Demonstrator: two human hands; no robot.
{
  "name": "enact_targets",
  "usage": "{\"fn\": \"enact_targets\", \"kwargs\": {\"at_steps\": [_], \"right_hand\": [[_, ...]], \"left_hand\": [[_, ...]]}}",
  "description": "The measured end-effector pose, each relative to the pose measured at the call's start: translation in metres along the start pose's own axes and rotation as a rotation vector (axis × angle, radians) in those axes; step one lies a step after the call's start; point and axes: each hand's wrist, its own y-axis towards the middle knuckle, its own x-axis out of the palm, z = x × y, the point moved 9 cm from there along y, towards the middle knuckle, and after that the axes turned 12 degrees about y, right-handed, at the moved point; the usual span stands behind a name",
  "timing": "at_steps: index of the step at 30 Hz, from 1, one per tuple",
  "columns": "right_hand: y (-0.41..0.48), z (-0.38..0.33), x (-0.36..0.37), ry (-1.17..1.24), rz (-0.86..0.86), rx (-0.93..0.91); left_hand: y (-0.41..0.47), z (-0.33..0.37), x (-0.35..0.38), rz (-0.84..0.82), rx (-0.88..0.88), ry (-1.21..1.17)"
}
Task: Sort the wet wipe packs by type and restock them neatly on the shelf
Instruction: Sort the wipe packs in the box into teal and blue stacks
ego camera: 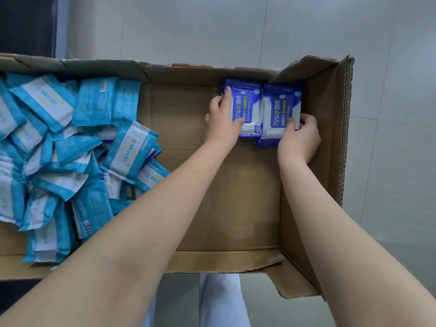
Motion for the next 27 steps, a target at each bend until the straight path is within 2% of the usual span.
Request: {"fn": "enact_targets", "kwargs": {"at_steps": [4,7,9,13,18,20,23,27], "right_hand": [[-0.017,-0.016,0.0,-0.064,0.034,-0.142],[-0.046,-0.023,0.009,-0.064,-0.053,-0.265],[-0.071,-0.018,0.019,-0.008,-0.159,-0.21],[-0.133,-0.003,0.058,0.07,-0.412,-0.09],[-0.209,0.028,0.106,0.073,-0.642,0.059],[-0.229,0.046,0.117,0.057,-0.672,0.133],[-0.251,0.071,0.125,0.026,-0.654,0.22],[-0.269,0.089,0.129,0.076,-0.616,0.325]], "left_hand": [[-0.004,-0.001,-0.006,-0.075,0.025,-0.083],[-0.036,-0.017,-0.037,-0.049,0.074,-0.159],[-0.066,-0.04,-0.071,0.028,0.105,-0.128],[-0.118,-0.109,-0.139,0.199,0.167,0.111],[-0.157,-0.198,-0.183,0.221,0.104,0.241],[-0.172,-0.219,-0.179,0.193,0.131,0.285],[-0.185,-0.233,-0.15,0.058,0.196,0.379],[-0.191,-0.245,-0.109,-0.143,0.281,0.708]]}}
